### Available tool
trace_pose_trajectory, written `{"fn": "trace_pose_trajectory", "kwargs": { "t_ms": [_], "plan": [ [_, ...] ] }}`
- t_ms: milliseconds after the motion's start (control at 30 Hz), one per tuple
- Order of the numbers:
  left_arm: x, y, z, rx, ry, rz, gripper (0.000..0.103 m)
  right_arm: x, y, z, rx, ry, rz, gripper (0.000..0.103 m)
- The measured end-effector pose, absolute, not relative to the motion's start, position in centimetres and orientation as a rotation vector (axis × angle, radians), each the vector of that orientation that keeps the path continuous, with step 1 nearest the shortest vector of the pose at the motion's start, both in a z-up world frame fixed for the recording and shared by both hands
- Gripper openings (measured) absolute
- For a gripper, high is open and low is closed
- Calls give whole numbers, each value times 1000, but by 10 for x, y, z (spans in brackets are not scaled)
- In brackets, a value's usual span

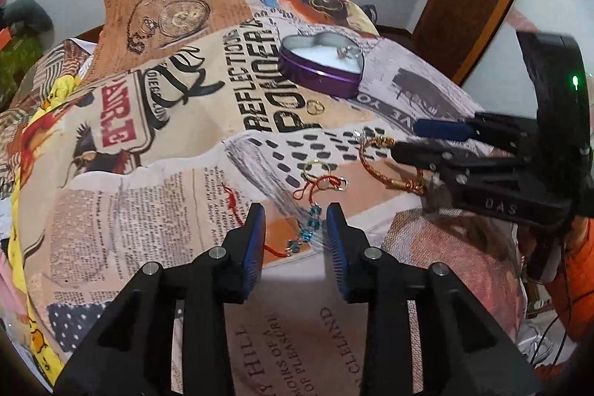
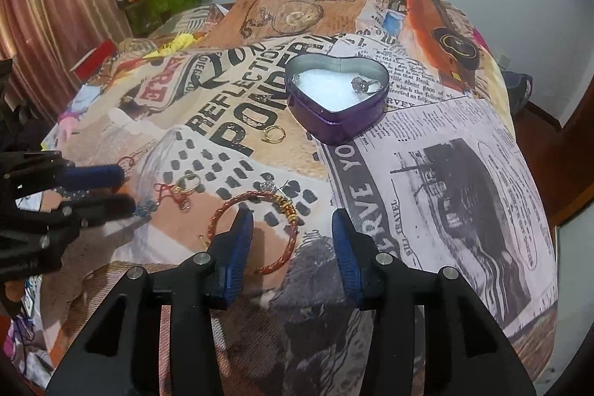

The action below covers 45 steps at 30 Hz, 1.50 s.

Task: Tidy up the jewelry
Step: 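Lift and carry both bracelets toward the purple heart tin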

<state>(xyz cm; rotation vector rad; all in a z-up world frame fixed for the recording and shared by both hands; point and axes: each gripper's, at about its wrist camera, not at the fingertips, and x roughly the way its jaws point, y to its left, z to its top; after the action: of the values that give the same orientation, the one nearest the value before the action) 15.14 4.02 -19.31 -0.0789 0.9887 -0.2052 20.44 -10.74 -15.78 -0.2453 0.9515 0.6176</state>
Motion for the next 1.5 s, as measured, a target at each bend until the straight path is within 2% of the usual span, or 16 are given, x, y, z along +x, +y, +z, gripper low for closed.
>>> {"fn": "trace_pose_trajectory", "kwargs": {
  "t_ms": [133, 267, 300, 367, 467, 833, 1500],
  "plan": [
    [151, 39, -202, -65, 1001, -212, 32, 209, -105, -160, -265, 944, 622, 38],
    [148, 39, -205, -56, 990, -214, 30, 215, -102, -167, -277, 959, 638, 22],
    [148, 40, -206, -55, 991, -208, 28, 215, -100, -170, -281, 967, 642, 16],
    [148, 42, -208, -48, 989, -188, 16, 214, -98, -174, -285, 966, 644, 12],
    [148, 46, -210, -59, 982, -173, 6, 211, -98, -174, -285, 953, 649, 7],
    [148, 51, -197, -97, 970, -152, 6, 203, -109, -153, -222, 906, 628, 6],
    [156, 45, -116, -111, 757, -139, 6, 198, -133, -95, -135, 756, 552, 6]
  ]
}}
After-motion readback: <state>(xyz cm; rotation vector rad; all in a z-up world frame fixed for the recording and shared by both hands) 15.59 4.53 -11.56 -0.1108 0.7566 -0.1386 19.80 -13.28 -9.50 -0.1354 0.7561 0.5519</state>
